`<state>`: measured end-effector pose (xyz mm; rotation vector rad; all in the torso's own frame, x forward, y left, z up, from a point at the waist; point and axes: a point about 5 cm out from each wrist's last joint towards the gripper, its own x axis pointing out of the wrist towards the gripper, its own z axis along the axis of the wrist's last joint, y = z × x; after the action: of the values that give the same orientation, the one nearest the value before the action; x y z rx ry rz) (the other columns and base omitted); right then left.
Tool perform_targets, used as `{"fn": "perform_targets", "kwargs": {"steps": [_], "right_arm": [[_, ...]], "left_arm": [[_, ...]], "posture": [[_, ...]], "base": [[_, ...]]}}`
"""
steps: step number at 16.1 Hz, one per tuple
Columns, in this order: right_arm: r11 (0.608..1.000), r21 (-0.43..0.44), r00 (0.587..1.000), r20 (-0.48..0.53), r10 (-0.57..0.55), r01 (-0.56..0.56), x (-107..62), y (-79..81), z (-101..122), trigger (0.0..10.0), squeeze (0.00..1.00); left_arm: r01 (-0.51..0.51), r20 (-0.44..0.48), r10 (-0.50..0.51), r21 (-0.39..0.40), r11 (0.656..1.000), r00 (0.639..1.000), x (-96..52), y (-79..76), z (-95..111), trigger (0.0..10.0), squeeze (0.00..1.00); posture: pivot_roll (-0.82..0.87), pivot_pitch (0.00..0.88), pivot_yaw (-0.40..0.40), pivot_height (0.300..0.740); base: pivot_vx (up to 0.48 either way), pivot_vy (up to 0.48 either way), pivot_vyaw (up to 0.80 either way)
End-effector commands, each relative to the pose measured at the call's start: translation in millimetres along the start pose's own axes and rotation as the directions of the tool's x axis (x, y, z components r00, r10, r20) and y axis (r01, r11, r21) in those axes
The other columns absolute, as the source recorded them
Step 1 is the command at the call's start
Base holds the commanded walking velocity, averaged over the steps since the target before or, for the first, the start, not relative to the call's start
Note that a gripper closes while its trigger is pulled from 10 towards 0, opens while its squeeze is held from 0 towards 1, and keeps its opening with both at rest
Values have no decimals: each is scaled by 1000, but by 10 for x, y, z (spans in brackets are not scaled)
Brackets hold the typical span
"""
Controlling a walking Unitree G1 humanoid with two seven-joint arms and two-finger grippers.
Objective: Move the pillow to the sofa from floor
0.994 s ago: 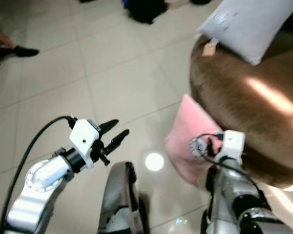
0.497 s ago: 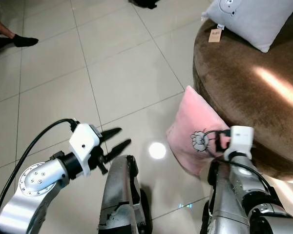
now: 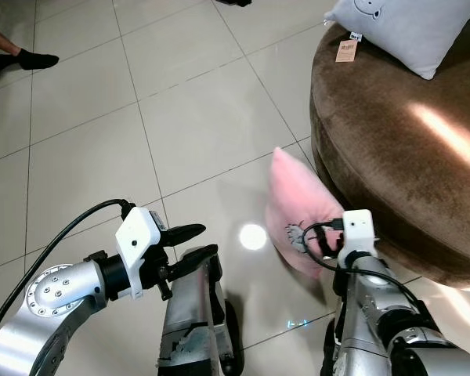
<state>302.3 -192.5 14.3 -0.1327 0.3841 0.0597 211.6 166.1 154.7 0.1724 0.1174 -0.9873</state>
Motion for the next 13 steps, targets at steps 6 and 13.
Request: {"fn": "perform_targets", "kwargs": {"steps": [6,13], "right_arm": [[997,27,996,-51,73,-72,-30,139,-129,0,0],[996,35,996,-46,82,-80,-30,144,-123,0,0]], "left_arm": [[15,-31,-15,1,1000,999,-11,-17,-11,10000,0],[8,-31,-8,6,1000,1000,-13,-24,-6,10000,0]], "posture": [[256,296,221,532],[258,295,221,532]], "base": [[0,0,0],[0,0,0]]}}
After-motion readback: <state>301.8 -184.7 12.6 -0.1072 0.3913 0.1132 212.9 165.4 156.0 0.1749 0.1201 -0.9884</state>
